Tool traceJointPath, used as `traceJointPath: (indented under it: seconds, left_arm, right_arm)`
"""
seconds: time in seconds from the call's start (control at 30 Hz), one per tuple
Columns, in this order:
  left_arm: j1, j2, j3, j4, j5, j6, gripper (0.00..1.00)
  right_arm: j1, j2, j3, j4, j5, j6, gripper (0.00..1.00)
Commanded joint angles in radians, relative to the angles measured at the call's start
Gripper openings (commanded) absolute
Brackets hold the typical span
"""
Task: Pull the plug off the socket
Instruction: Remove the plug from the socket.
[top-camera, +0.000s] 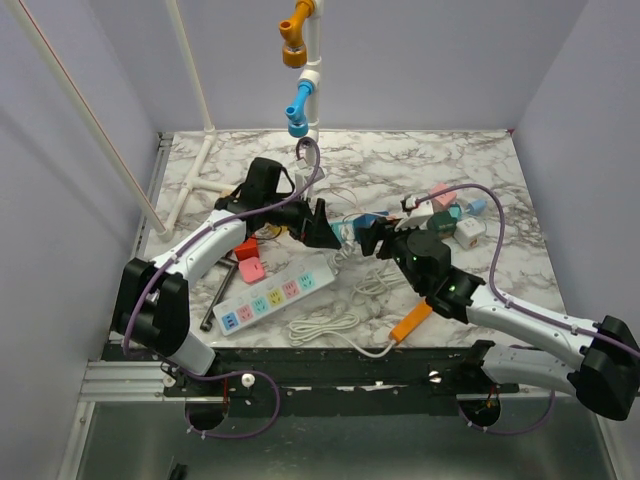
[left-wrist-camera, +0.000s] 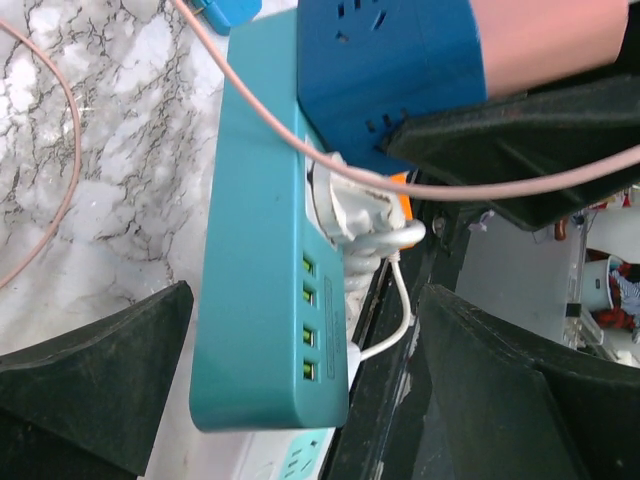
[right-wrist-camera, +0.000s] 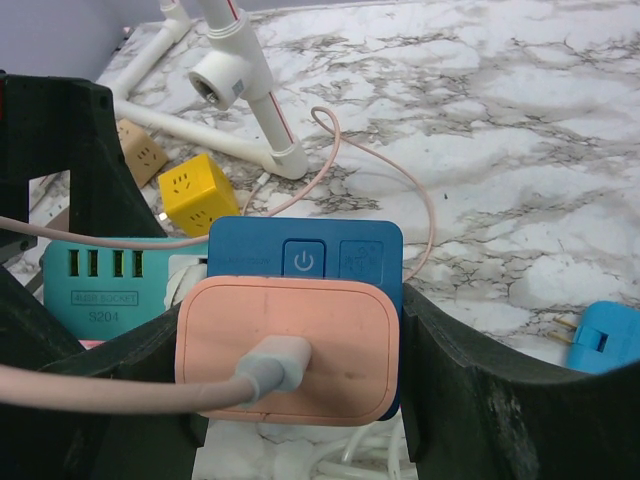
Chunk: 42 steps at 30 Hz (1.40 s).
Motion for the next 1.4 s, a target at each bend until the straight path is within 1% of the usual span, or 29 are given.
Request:
traceJointPath:
  seconds: [0.0,0.07,0.1,0.17,0.23,0.3,0.37,0.5,0.57,0.67,0.7,1.0,1.37]
  left_arm:
    - [0.009,-0.028,-0.011,0.105,-0.006,-0.099,0.96]
    - [0.011,-0.028,-0.008,0.098,-0.011,-0.091,0.86]
    - [0.011,-0.029,-0.009,0.098,-0.017,-0.088,0.79]
    - [0.014,-0.031,-0.012,0.094,-0.027,-0.086,0.69]
    - [0.014,-0.031,-0.005,0.071,-0.033,-0.073,0.63]
    - [0.015,-0.036,-0.008,0.059,-0.035,-0.063,0.60]
    - [0.016,-0.046,-0.018,0.058,-0.040,-0.058,0.55]
    - [0.016,-0.054,-0.029,0.063,-0.042,-0.074,0.40]
    - [0.016,-0.053,-0.034,0.073,-0.041,-0.093,0.30]
    - [0.016,-0.050,-0.032,0.067,-0.042,-0.110,0.01]
    - [0.016,-0.047,-0.028,0.059,-0.044,-0.111,0.00]
    - [0.019,-0.057,-0.044,0.068,-0.108,-0.162,0.00]
    - [0.065,-0.038,-0.045,0.045,-0.190,-0.143,0.00]
  right_arm:
    - [0.021,-0.001,0.027,0.171,-0.020,0.000,0.19]
    - [0.025,0.000,0.029,0.171,-0.012,-0.003,0.19]
    - [0.026,0.000,0.030,0.171,-0.009,-0.005,0.19]
    - [0.028,-0.002,0.029,0.170,0.000,-0.005,0.19]
    - [0.030,-0.007,0.029,0.169,0.007,-0.005,0.18]
    - [0.030,-0.010,0.028,0.168,0.013,-0.003,0.18]
    - [0.031,-0.011,0.029,0.170,0.018,-0.002,0.18]
    - [0.035,-0.009,0.027,0.180,0.013,0.008,0.18]
    - [0.043,-0.007,0.027,0.185,0.011,0.014,0.18]
    - [0.063,-0.003,0.027,0.190,0.020,0.015,0.17]
    - [0.068,-0.001,0.029,0.190,0.026,0.016,0.17]
    - [0.110,-0.025,0.030,0.198,0.097,-0.034,0.16]
    - [0.112,-0.191,0.029,0.140,0.136,-0.037,0.14]
